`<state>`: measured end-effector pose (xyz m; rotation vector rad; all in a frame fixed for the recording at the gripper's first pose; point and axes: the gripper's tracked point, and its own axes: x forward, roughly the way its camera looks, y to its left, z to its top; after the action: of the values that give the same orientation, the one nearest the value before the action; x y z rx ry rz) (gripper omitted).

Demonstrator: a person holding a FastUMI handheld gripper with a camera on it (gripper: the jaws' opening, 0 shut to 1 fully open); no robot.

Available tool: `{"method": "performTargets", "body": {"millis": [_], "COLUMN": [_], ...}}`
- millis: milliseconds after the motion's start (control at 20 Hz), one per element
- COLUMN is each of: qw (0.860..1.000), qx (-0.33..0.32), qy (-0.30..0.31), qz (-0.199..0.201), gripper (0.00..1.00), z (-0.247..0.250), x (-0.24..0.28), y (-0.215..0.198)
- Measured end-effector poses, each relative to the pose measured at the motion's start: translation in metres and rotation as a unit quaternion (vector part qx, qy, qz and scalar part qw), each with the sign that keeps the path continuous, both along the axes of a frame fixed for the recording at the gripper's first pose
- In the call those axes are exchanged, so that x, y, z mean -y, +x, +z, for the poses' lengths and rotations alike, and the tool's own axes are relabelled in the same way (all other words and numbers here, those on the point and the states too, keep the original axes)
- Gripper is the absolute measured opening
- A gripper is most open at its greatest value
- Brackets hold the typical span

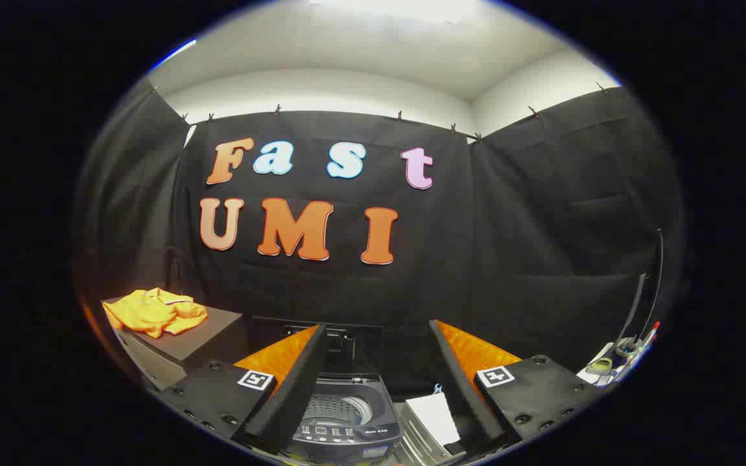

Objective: Put the clothes into the washing machine and then close the washing machine lid.

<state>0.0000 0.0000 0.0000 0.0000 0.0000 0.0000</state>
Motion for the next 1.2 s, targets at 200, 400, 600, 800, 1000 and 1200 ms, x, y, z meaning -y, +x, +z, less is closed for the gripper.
{"method": "performTargets", "body": {"millis": [200,400,600,800,1000,1200], "qw": [1.000,1.000,1.000,0.999,0.999,0.999], "qx": [0.002,0.004,0.003,0.002,0.005,0.004], "qy": [0.009,0.016,0.027,0.032,0.029,0.040], "qz": [0.004,0.008,0.010,0.013,0.016,0.023], "gripper": [0.98,0.98,0.98,0.98,0.98,0.98], "z": [0.008,0.011,0.012,0.014,0.018,0.019], "x": [-0.002,-0.001,0.001,0.000,-0.004,-0.017], "y": [0.008,0.013,0.013,0.011,0.013,0.013]}}
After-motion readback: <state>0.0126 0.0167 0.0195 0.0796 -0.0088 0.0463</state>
